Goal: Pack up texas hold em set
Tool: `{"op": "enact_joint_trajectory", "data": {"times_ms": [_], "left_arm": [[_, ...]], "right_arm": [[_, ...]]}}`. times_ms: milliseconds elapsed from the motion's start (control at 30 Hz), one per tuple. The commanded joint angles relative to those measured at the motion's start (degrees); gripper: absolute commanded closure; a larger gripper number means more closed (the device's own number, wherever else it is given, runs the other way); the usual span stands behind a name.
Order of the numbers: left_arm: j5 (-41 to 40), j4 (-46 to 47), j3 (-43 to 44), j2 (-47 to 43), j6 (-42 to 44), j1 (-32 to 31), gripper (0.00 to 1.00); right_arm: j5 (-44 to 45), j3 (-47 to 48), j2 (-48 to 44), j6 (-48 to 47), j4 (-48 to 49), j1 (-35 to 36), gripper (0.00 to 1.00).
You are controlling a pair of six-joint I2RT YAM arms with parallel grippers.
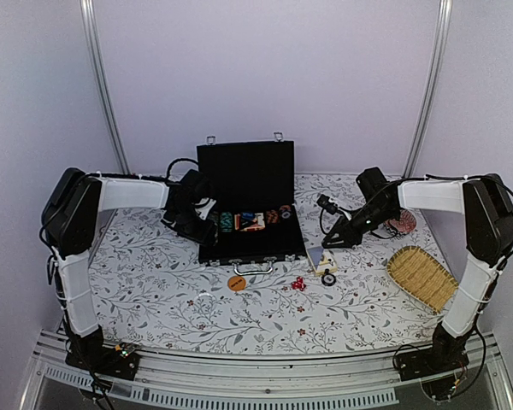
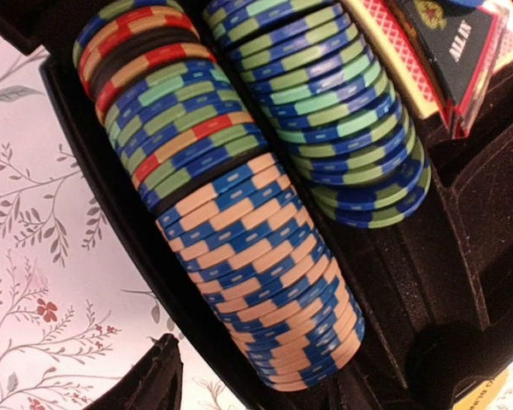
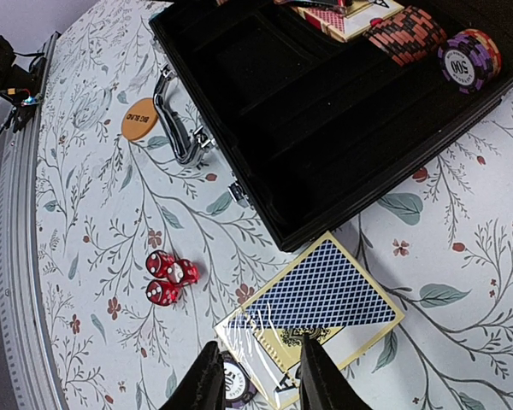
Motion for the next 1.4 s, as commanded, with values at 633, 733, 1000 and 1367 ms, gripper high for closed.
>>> {"op": "enact_joint_trajectory", "data": {"times_ms": [633, 733, 1000, 1367], "left_arm": [[3.59, -5.02, -0.34, -5.82, -0.74, 1.24, 0.43], [3.1, -6.01, -0.2, -7.47, -1.24, 0.99, 0.43], [-1.69, -7.94, 0.62, -15.39, -0.75, -4.61, 0.45], [-3.62, -2.22, -4.65, -22.75, 0.13, -18.88, 0.44]], "right_arm": [[-1.22, 1.85, 1.39, -0.73, -1.43, 0.19, 0.68], [-1.21, 1.92, 1.38, -0.73, -1.56, 0.17, 0.68], [-0.79, 2.06, 0.71, -0.69, -1.52, 0.26, 0.68], [5.84, 5.16, -4.51, -1.76, -4.78, 1.08, 0.6]]}}
